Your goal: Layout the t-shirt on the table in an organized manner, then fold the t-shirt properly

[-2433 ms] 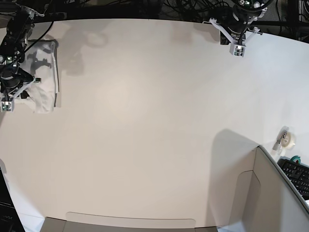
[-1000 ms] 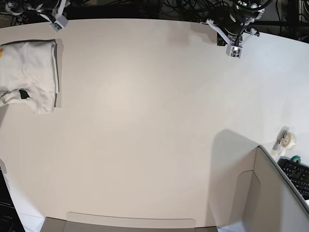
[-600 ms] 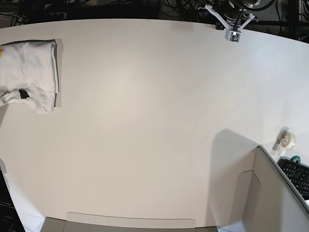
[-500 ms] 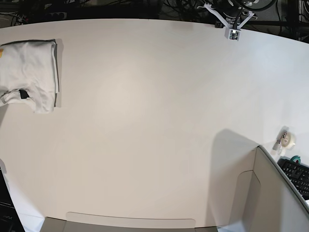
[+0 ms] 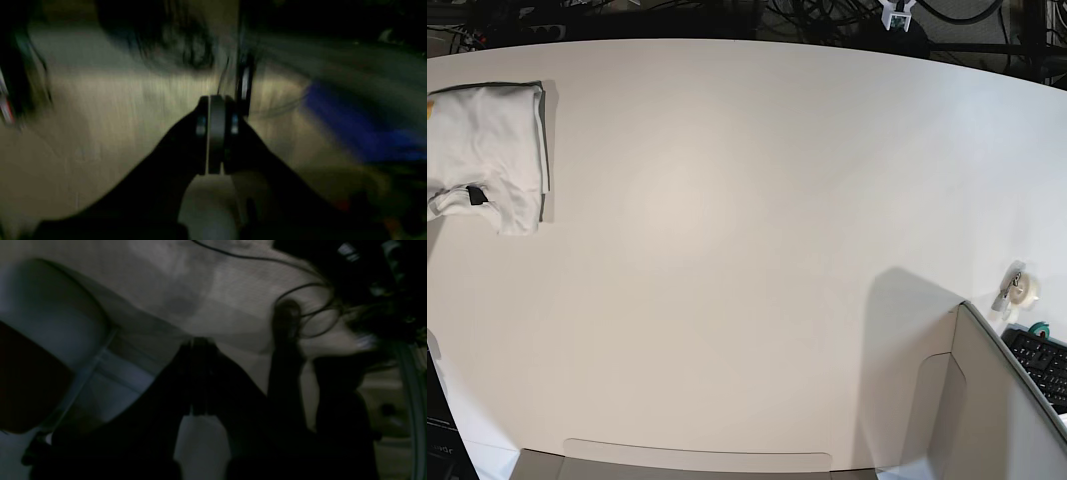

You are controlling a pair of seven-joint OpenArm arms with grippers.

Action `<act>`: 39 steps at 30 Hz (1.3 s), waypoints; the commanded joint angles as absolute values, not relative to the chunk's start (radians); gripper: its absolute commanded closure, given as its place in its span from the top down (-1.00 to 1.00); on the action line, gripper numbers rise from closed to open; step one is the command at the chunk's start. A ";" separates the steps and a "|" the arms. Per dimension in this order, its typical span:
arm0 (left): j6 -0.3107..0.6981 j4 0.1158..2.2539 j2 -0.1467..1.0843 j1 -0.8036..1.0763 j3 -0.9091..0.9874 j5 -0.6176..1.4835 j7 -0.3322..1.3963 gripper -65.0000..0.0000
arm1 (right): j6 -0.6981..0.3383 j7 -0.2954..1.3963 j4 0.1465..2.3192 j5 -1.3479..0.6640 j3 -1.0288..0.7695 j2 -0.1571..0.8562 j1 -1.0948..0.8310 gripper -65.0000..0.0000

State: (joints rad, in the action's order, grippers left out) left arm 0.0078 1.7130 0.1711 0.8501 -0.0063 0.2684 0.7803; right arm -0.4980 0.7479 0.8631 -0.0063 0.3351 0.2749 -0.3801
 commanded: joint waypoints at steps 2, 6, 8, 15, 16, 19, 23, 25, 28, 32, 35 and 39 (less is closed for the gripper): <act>0.018 1.593 0.166 0.799 -0.005 0.283 0.711 -1.00 | -0.504 0.674 0.731 -0.016 0.308 0.251 -0.326 -1.00; 0.018 1.277 0.150 0.697 -0.010 0.283 0.556 -1.00 | -0.504 0.518 0.503 -0.016 0.278 0.199 -0.226 -1.00; 0.018 1.119 0.137 0.638 -0.012 0.278 0.481 -1.00 | -0.504 0.446 0.426 -0.016 0.278 0.185 -0.196 -1.00; 0.018 0.556 0.107 0.384 -0.012 0.282 0.168 -1.00 | -0.504 0.309 0.220 -0.016 0.263 0.088 -0.113 -1.00; 0.018 0.495 0.096 0.355 -0.012 0.282 0.111 -1.00 | -0.503 0.305 0.193 -0.016 0.254 0.071 -0.101 -1.00; 0.018 0.292 0.065 0.245 -0.013 0.277 -0.019 -1.00 | -0.475 0.303 0.171 -0.015 0.216 0.028 -0.082 -1.00; 0.018 0.148 0.039 0.139 -0.015 0.275 -0.064 -1.00 | -0.291 0.226 0.171 -0.013 0.200 -0.012 -0.058 -1.00; 0.018 0.148 0.025 0.127 -0.058 0.275 -0.067 -1.00 | -0.222 0.177 0.171 -0.013 0.200 -0.015 -0.054 -1.00; 0.018 0.147 0.024 0.124 -0.170 0.275 -0.070 -1.00 | -0.194 0.160 0.171 -0.016 0.194 -0.030 -0.036 -1.00; 0.016 0.147 0.024 0.124 -0.309 0.275 -0.073 -1.00 | -0.189 0.159 0.171 -0.018 0.156 -0.035 -0.022 -1.00; 0.016 0.147 0.024 0.124 -0.377 0.277 -0.073 -1.00 | -0.189 0.160 0.171 -0.016 0.082 -0.042 -0.018 -1.00; 0.015 0.147 0.031 0.124 -0.397 0.277 -0.073 -1.00 | -0.188 0.160 0.171 -0.016 0.033 -0.050 -0.007 -1.00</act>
